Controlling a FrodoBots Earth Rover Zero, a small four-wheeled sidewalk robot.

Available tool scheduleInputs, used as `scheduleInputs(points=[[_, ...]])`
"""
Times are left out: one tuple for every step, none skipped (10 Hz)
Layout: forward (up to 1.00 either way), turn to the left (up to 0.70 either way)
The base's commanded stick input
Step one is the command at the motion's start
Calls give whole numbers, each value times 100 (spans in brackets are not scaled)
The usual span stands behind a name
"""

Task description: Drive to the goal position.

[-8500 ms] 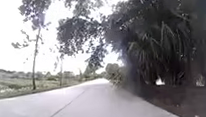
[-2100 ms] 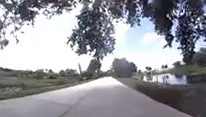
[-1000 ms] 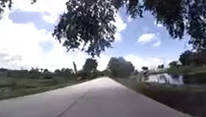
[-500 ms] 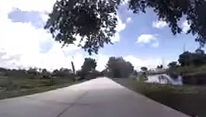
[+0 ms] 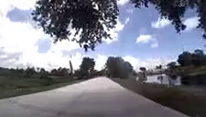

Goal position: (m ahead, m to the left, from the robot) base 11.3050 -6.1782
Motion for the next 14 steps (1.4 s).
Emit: scheduleInputs(points=[[100,25],[100,38],[100,14],[100,0],[100,0],[100,0],[100,0],[100,0],[100,0],[100,0],[100,0],[100,0],[100,0],[100,2]])
